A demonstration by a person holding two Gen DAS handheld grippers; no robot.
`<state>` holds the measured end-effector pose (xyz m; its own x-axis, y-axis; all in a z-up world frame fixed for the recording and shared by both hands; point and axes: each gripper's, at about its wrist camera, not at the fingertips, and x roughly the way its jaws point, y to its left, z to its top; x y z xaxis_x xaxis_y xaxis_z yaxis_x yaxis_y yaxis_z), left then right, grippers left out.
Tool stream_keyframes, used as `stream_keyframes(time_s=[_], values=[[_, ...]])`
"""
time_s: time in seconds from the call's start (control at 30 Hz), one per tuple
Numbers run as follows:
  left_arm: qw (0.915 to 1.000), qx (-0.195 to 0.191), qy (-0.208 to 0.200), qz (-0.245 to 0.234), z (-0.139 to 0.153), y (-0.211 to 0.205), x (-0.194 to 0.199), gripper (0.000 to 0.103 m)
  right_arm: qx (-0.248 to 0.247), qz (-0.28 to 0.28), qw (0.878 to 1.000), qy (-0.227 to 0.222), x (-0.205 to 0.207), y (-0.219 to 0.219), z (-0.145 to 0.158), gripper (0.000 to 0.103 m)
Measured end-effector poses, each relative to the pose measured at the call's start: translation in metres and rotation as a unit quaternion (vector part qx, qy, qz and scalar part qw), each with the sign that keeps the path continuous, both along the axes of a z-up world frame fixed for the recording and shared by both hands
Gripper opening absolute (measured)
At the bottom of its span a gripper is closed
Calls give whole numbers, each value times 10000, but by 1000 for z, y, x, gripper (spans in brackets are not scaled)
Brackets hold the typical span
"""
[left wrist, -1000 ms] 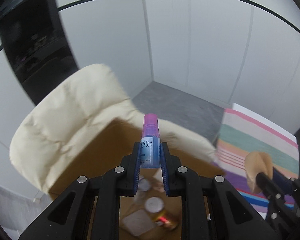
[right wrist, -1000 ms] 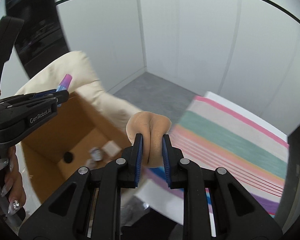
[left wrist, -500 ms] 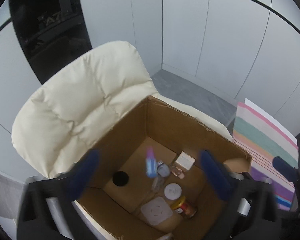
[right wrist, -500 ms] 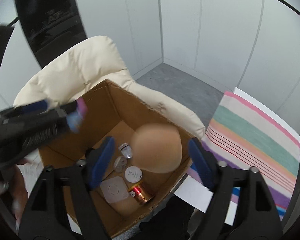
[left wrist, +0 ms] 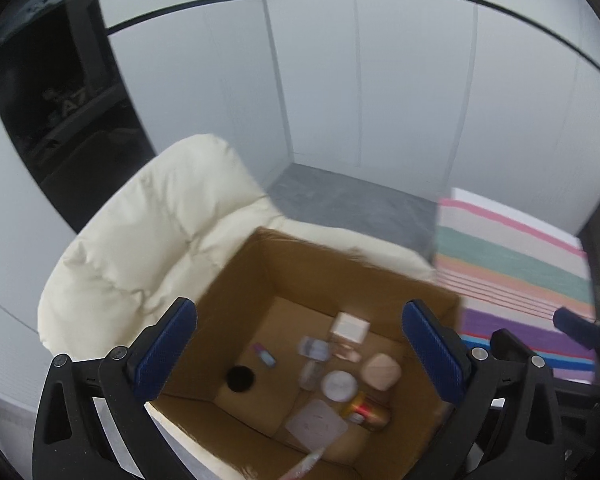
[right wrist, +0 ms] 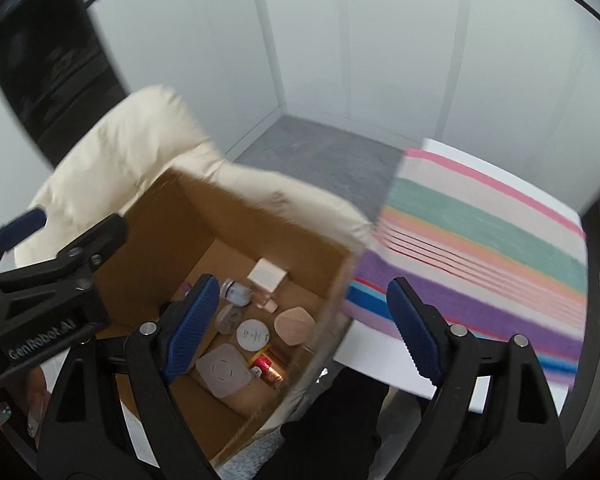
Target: Organize objects
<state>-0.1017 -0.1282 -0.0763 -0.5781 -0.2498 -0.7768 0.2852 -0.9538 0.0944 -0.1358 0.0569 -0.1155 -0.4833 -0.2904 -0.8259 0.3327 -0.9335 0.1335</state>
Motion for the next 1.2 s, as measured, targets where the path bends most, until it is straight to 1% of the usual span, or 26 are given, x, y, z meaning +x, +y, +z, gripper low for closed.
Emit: stream_keyframes(time_s=[0.07, 0.13, 0.2, 0.23, 0.3, 0.33, 0.37, 0.43, 0.5, 0.57, 0.63, 0.7, 0.83, 0.97, 1.2], values=[[9998, 105, -18, -176, 20, 9, 6, 103, -93, -409, 9991, -101, 10, 24, 16, 88], [9987, 183, -46, -465, 39, 23, 13, 103, -175, -672, 9972, -262, 20, 43, 30, 88], [9951, 360, -108, -918, 58, 42, 21, 103, -350, -934, 9947, -239, 35, 65, 49, 88], [9936, 338, -184, -1063, 65, 52, 25, 103, -366, -1131, 9928, -140, 44, 76, 60, 88], [9917, 50, -499, -1184, 77, 75, 31, 103, -350, -1441, 9889, 9, 63, 92, 80, 88], [9896, -145, -676, -1262, 80, 85, 34, 103, -345, -1568, 9870, -35, 71, 99, 88, 88], [9870, -326, -763, -1373, 84, 96, 40, 103, -343, -1679, 9851, -147, 80, 105, 95, 88], [9852, -461, -732, -1482, 91, 109, 50, 103, -371, -1713, 9839, -345, 92, 113, 102, 88], [9828, -315, -835, -1617, 95, 117, 59, 103, -356, -1805, 9814, -548, 105, 122, 104, 88], [9809, -174, -953, -1684, 96, 120, 67, 102, -179, -1802, 9817, -584, 115, 124, 105, 88], [9787, 21, -1001, -1791, 97, 121, 73, 102, -21, -1841, 9814, -534, 123, 126, 107, 88], [9791, 113, -1020, -1753, 99, 120, 77, 102, -32, -1847, 9815, -509, 130, 130, 110, 88], [9817, 27, -950, -1648, 105, 120, 82, 102, 26, -1764, 9834, -435, 138, 130, 116, 88], [9803, 152, -974, -1712, 109, 121, 88, 102, 145, -1771, 9835, -346, 142, 127, 119, 88], [9782, 99, -1025, -1802, 107, 125, 91, 102, 226, -1776, 9834, -294, 143, 126, 121, 88]])
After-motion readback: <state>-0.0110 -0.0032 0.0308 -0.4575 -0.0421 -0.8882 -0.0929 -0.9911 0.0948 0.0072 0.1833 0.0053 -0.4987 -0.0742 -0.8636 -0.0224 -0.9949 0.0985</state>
